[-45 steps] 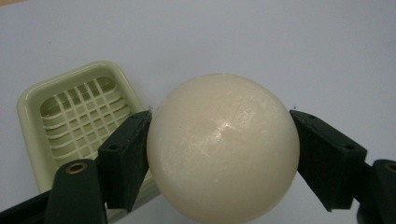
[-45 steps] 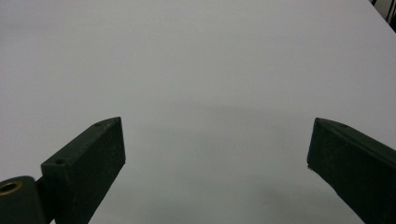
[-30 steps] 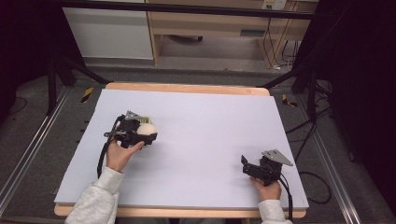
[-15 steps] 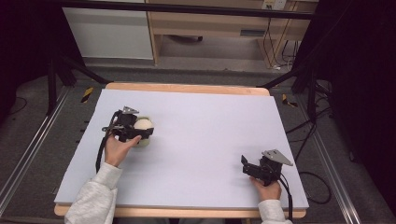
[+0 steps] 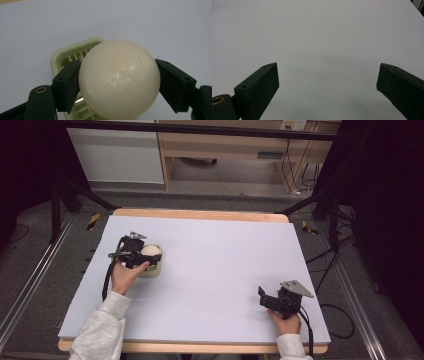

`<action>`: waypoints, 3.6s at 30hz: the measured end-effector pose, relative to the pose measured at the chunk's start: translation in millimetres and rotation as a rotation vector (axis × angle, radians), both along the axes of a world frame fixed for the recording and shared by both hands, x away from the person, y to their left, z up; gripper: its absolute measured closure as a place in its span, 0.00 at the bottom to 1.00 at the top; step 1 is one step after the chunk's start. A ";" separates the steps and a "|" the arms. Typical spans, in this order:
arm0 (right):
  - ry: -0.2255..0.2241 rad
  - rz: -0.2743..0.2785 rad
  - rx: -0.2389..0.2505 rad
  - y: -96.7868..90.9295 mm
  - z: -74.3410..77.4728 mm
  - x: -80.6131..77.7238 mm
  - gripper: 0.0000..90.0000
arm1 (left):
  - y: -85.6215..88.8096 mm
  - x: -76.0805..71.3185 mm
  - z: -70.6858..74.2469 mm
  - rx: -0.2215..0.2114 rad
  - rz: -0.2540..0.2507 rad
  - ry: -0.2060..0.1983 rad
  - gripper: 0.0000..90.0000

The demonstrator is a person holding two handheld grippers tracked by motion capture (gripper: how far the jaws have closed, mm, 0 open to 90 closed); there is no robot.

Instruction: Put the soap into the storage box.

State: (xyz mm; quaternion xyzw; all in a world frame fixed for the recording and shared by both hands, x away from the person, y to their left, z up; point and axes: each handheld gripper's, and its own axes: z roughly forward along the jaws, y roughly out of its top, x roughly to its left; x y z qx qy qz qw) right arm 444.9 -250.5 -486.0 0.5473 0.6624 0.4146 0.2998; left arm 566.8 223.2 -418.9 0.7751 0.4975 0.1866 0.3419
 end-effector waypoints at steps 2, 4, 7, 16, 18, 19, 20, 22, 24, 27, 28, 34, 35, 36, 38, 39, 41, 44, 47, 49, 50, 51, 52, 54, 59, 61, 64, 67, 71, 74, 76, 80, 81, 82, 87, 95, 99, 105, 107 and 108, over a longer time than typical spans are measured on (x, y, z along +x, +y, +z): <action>0.003 -0.002 0.005 -0.5 -0.1 0.4 0.05 | 1.9 2.6 -1.2 0.005 0.004 0.002 0.27; 0.003 -0.003 0.006 -0.5 -0.1 0.4 0.05 | 2.7 4.4 -2.9 0.011 0.010 0.005 0.27; 0.002 -0.002 0.002 -0.3 -0.1 0.1 0.05 | 2.9 6.0 -5.0 0.024 0.010 0.011 0.27; 0.002 -0.001 0.002 -0.3 -0.1 0.1 0.05 | 4.4 7.7 -8.7 0.049 0.019 0.016 0.27; 0.003 -0.003 0.005 -0.3 -0.2 0.3 0.05 | 6.1 8.5 -10.1 0.054 0.018 0.025 0.27; 0.006 -0.003 0.004 -0.6 -0.1 0.5 0.05 | 7.0 9.0 -11.5 0.056 0.021 0.030 0.27; 0.006 -0.003 0.004 -0.6 -0.1 0.5 0.05 | 7.0 9.0 -11.5 0.056 0.021 0.030 0.27; 0.006 -0.003 0.004 -0.5 -0.1 0.5 0.05 | 7.4 9.5 -12.7 0.055 0.025 0.033 0.27; 0.006 -0.003 0.004 -0.5 -0.1 0.4 0.05 | 7.6 9.8 -14.1 0.056 0.027 0.035 0.27; 0.004 -0.002 0.004 -0.4 -0.1 0.4 0.05 | 7.6 10.7 -16.9 0.066 0.025 0.043 0.27; 0.004 -0.002 0.004 -0.4 -0.1 0.4 0.05 | 7.4 10.8 -17.5 0.069 0.026 0.044 0.27; 0.004 -0.002 0.004 -0.3 -0.1 0.2 0.05 | 7.8 11.4 -19.6 0.073 0.030 0.050 0.27; 0.003 -0.003 0.004 -0.3 -0.2 0.3 0.05 | 8.0 11.6 -20.5 0.076 0.032 0.052 0.27; 0.003 -0.002 0.004 -0.3 -0.1 0.2 0.05 | 8.0 11.6 -20.5 0.076 0.032 0.052 0.27; 0.004 -0.001 0.005 -0.2 0.0 0.1 0.05 | 8.3 11.8 -21.2 0.074 0.035 0.053 0.27; 0.004 -0.001 0.005 -0.2 0.0 0.1 0.05 | 8.5 12.0 -21.8 0.080 0.033 0.055 0.27; 0.004 -0.001 0.003 -0.4 -0.1 0.3 0.05 | 7.9 12.4 -23.1 0.082 0.032 0.060 0.27; 0.003 -0.001 0.004 -0.4 -0.2 0.4 0.05 | 7.0 12.6 -24.4 0.084 0.030 0.061 0.27; 0.004 0.000 0.006 -0.2 0.0 0.1 0.05 | 6.6 12.2 -24.6 0.090 0.031 0.058 0.27; 0.002 0.000 0.003 -0.3 -0.1 0.1 0.05 | 6.3 11.8 -24.8 0.095 0.031 0.055 0.27; 0.002 0.001 0.002 -0.2 -0.1 0.1 0.05 | 6.0 11.7 -24.8 0.097 0.031 0.054 0.27; 0.002 0.001 0.002 -0.2 -0.1 0.1 0.05 | 6.0 11.4 -24.7 0.098 0.032 0.053 0.27; 0.002 0.001 0.002 -0.2 0.0 0.0 0.05 | 6.2 11.3 -24.6 0.098 0.032 0.052 0.27; 0.002 0.001 0.002 -0.2 -0.1 0.1 0.05 | 7.1 11.1 -24.5 0.090 0.033 0.051 0.26; 0.002 0.001 0.002 -0.2 0.0 0.0 0.05 | 8.1 9.5 -22.1 0.085 0.034 0.035 0.26; 0.000 0.001 0.001 -0.1 0.0 -0.1 0.05 | 8.6 8.0 -19.7 0.079 0.035 0.026 0.26; 0.000 0.001 0.002 -0.2 0.0 -0.1 0.05 | 9.5 6.1 -16.0 0.074 0.034 0.014 0.27; -0.001 0.000 0.001 -0.1 0.0 -0.2 0.05 | 10.5 0.8 -8.3 0.056 0.029 -0.007 0.27; -0.002 0.001 0.002 -0.2 0.1 -0.4 0.05 | 9.5 -4.4 -4.2 0.049 0.021 -0.019 0.27; -0.004 -0.002 0.002 0.1 0.1 -0.5 0.05 | 8.6 -10.6 -1.1 0.034 0.017 -0.032 0.27; -0.005 -0.002 0.002 0.1 0.1 -0.6 0.05 | 8.9 -15.4 1.1 0.029 0.012 -0.043 0.27; -0.004 -0.002 0.002 -0.1 0.0 -0.4 0.05 | 13.0 -29.7 6.3 0.001 0.005 -0.074 0.28; -0.003 -0.002 0.002 -0.2 0.0 -0.4 0.05 | 13.8 -32.4 6.7 0.003 0.003 -0.081 0.29; -0.003 -0.002 0.002 -0.2 0.0 -0.4 0.05 | 14.7 -35.0 6.6 0.009 -0.002 -0.085 0.29; -0.006 -0.003 0.000 0.0 0.1 -0.6 0.05 | 18.2 -47.8 -0.1 -0.003 -0.018 -0.103 0.30; -0.008 -0.002 0.002 0.1 0.2 -0.9 0.05 | 29.7 -71.4 -10.3 -0.017 0.003 -0.126 0.29; -0.011 -0.001 0.000 0.2 0.3 -1.3 0.05 | 38.6 -80.7 -17.5 -0.037 0.022 -0.117 0.29; -0.014 0.000 -0.001 0.1 0.3 -1.7 0.05 | 50.8 -93.7 -29.9 -0.034 0.042 -0.128 0.27; -0.016 0.002 0.000 0.0 0.3 -2.0 0.05 | 55.0 -98.8 -32.9 -0.025 0.048 -0.135 0.26; -0.016 0.002 0.000 0.0 0.3 -2.0 0.05 | 55.0 -98.8 -32.9 -0.025 0.048 -0.135 0.26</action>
